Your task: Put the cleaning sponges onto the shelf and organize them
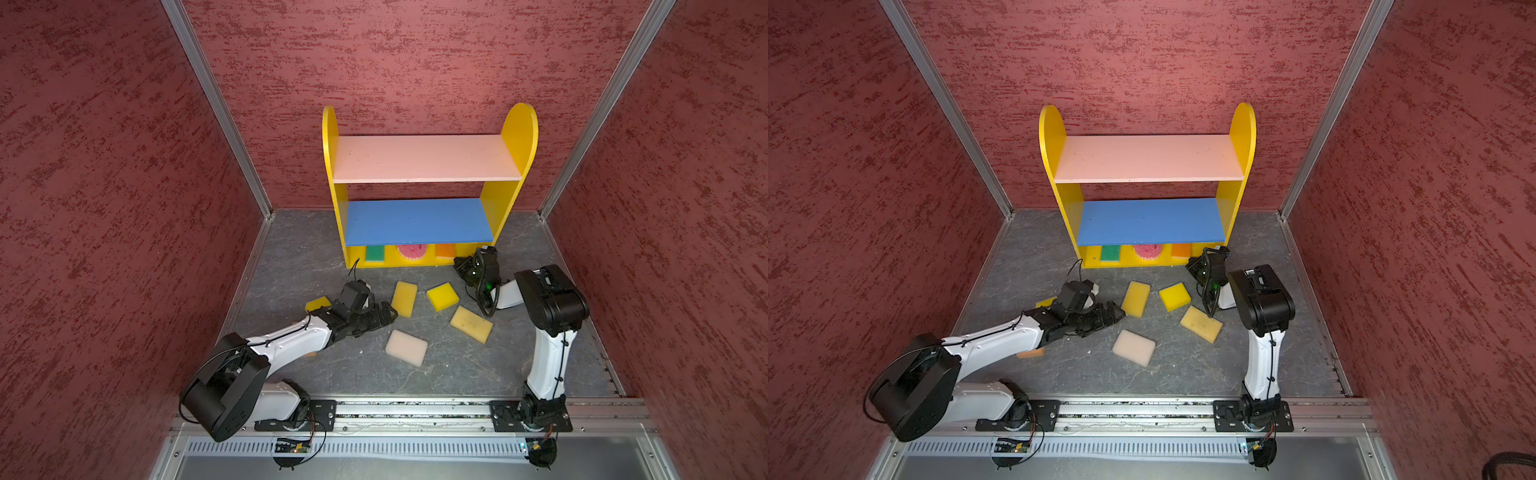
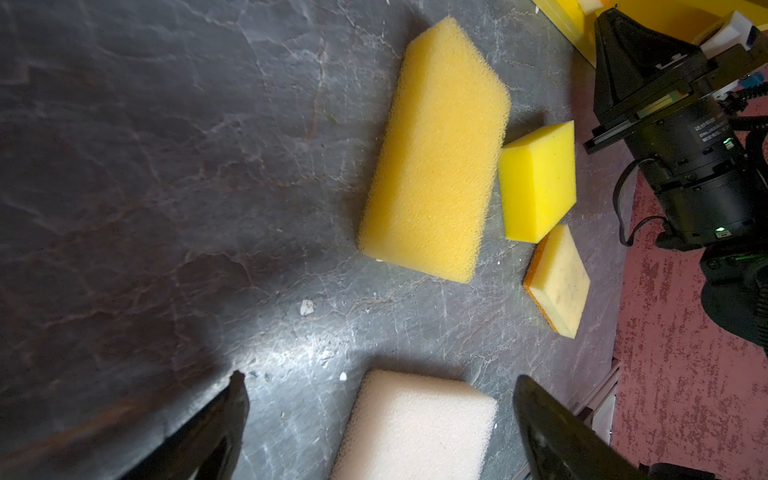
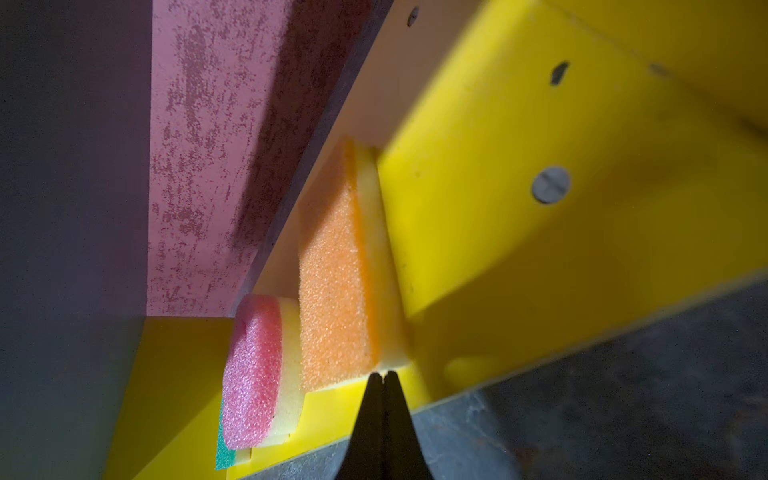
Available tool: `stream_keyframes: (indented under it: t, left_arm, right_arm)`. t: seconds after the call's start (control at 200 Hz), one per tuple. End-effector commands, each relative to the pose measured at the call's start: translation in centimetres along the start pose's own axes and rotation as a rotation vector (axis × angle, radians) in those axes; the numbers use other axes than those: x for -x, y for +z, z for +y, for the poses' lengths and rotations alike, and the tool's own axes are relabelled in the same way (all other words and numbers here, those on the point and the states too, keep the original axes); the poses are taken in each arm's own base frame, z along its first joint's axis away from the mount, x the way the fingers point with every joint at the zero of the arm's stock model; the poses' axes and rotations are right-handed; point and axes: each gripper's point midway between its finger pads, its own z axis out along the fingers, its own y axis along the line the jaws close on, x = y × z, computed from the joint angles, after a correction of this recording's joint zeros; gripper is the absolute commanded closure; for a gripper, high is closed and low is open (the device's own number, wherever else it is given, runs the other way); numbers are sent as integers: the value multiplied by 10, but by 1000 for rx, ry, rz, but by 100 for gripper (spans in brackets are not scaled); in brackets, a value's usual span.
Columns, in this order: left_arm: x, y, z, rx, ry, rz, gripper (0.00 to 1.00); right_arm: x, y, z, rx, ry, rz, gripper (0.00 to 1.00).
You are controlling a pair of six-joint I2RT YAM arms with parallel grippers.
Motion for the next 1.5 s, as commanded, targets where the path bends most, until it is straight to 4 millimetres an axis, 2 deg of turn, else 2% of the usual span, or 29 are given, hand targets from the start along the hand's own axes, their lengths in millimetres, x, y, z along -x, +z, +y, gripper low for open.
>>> stream_keyframes:
  t: [0.0, 1.112, 1.297, 1.498]
  left_arm:
    - [2, 4, -2, -6, 0, -9, 1]
    - [2, 3, -2, -3, 6, -5, 1]
    - [4, 0, -6, -14, 8, -10, 1]
    - [12, -20, -15, -7, 56, -52, 1]
  right_arm:
    - [-1, 7, 4, 21, 16, 1, 100]
    - [18, 14, -5, -8, 31, -103, 100]
    - [15, 0, 4, 4, -10, -82, 100]
    - [4, -43, 30, -4, -169, -16, 99]
